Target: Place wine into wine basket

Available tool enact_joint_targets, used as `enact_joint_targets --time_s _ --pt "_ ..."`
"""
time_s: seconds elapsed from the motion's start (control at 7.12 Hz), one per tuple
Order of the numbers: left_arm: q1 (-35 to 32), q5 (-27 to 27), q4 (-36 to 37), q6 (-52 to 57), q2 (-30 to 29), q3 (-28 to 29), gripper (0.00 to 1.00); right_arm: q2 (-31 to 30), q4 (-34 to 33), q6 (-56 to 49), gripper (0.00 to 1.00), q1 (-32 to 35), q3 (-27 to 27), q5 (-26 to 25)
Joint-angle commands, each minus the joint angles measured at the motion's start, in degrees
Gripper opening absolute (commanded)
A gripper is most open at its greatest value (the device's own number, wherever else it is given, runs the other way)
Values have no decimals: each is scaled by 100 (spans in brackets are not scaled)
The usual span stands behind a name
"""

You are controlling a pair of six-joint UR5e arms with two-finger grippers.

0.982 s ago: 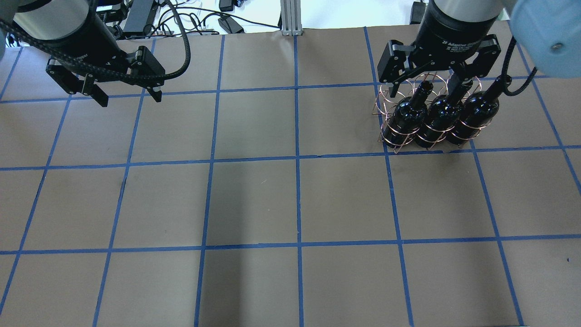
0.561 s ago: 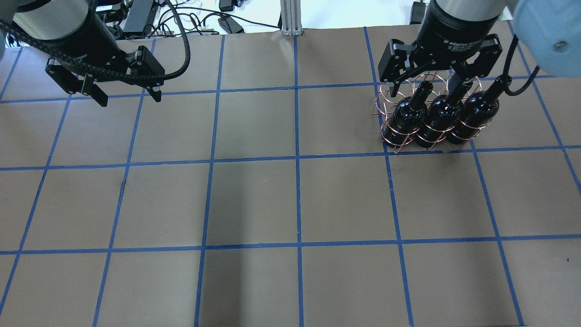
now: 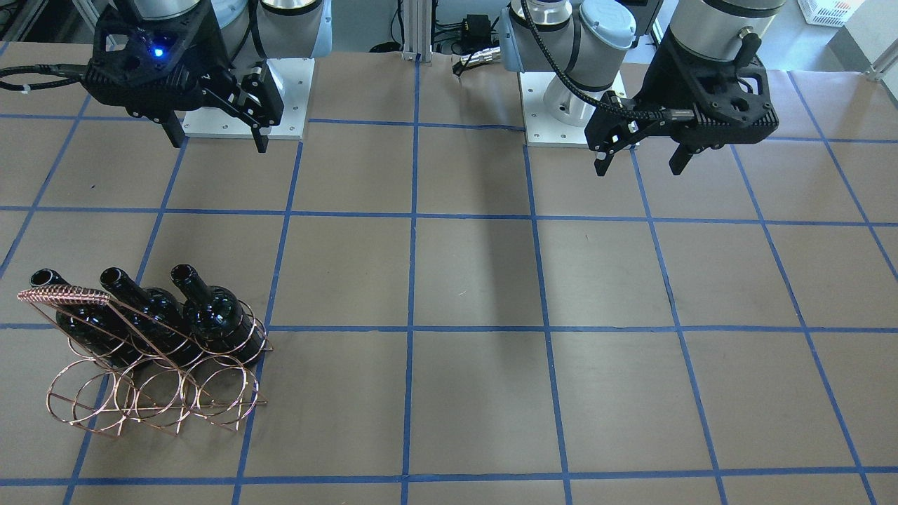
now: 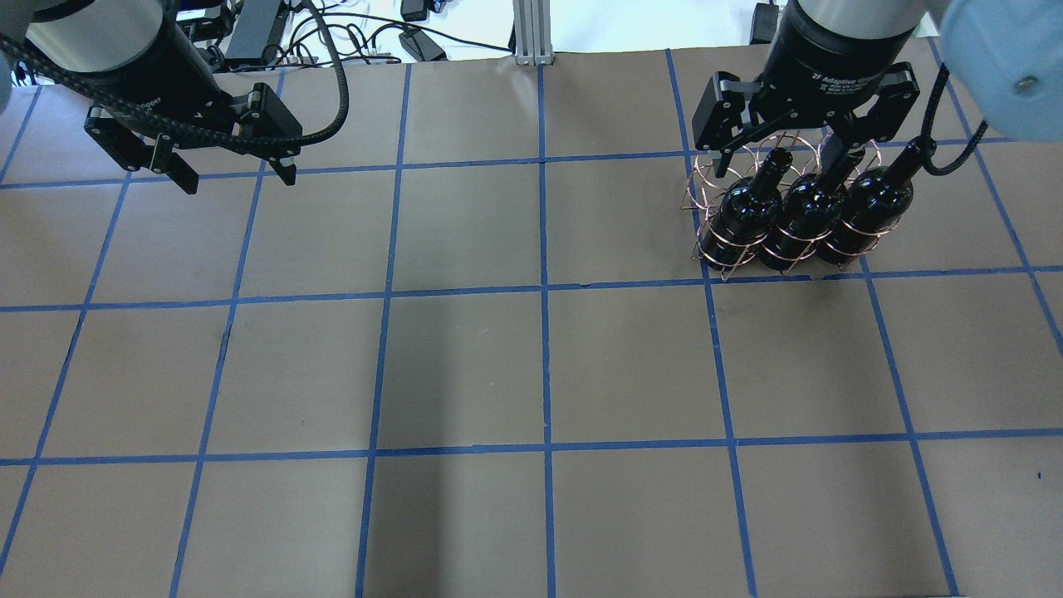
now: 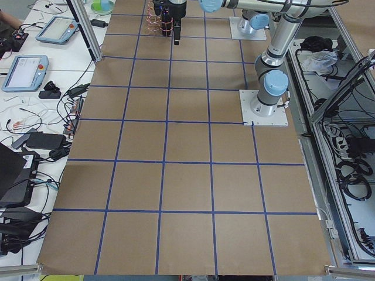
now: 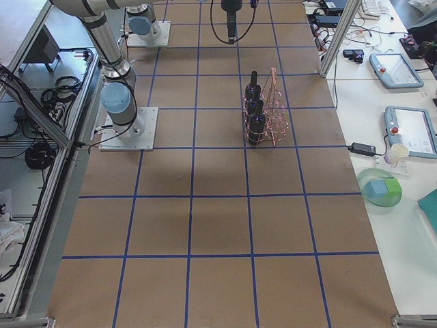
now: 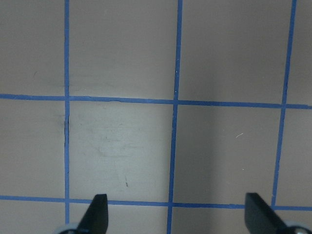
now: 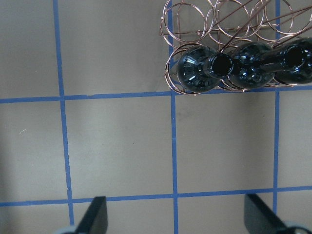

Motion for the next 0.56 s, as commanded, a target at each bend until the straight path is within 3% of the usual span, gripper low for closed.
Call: enact_joint_targets --time_s 0.0,0.42 --pt "9 1 10 -7 -6 0 100 0 -9 0 100 -6 1 -5" --pt "9 -16 10 -60 -15 0 100 -8 -1 0 100 -32 -8 3"
